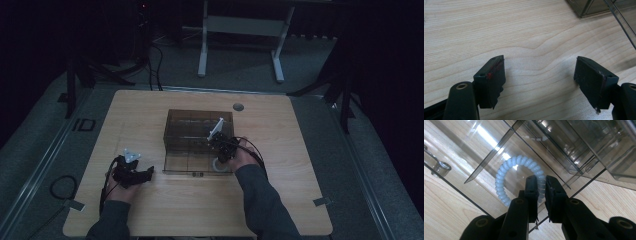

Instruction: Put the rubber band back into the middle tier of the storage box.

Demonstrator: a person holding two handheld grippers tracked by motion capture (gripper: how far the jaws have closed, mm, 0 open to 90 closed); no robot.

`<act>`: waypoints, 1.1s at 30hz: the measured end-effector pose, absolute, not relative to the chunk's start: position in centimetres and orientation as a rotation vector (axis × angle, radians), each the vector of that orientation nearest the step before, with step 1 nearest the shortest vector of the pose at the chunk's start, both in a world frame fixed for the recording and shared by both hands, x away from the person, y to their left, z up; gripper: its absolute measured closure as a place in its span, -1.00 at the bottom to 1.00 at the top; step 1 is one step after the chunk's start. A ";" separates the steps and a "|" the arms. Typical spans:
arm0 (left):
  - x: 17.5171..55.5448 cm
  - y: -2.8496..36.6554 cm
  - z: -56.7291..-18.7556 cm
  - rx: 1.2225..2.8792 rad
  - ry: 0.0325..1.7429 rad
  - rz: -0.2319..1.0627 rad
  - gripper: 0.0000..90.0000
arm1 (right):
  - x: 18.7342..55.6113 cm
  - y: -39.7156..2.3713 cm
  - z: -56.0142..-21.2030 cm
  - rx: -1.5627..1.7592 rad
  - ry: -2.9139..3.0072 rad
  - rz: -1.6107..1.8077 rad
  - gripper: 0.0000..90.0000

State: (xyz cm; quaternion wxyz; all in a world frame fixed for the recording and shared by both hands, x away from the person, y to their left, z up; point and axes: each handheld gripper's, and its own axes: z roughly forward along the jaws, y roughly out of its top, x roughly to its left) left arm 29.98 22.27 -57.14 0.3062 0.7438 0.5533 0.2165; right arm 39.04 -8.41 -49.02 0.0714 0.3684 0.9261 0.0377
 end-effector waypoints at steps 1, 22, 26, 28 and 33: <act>30.0 22.3 -57.1 1.968 1.464 0.573 -0.44 | 39.0 -8.4 -49.0 1.108 2.784 0.113 0.77; 30.0 22.3 -57.1 1.968 1.464 0.573 -0.44 | 38.0 -9.1 -47.2 1.093 2.751 0.240 0.41; 30.0 22.3 -57.2 1.965 1.465 0.573 -0.44 | 37.5 -10.2 -46.6 1.107 2.715 0.323 0.29; 30.0 22.2 -57.2 1.965 1.465 0.573 -0.44 | 37.3 -10.9 -46.3 1.116 2.692 0.365 0.24; 30.0 22.3 -57.2 1.968 1.463 0.575 -0.44 | 36.6 -13.5 -46.0 1.163 2.604 0.483 0.16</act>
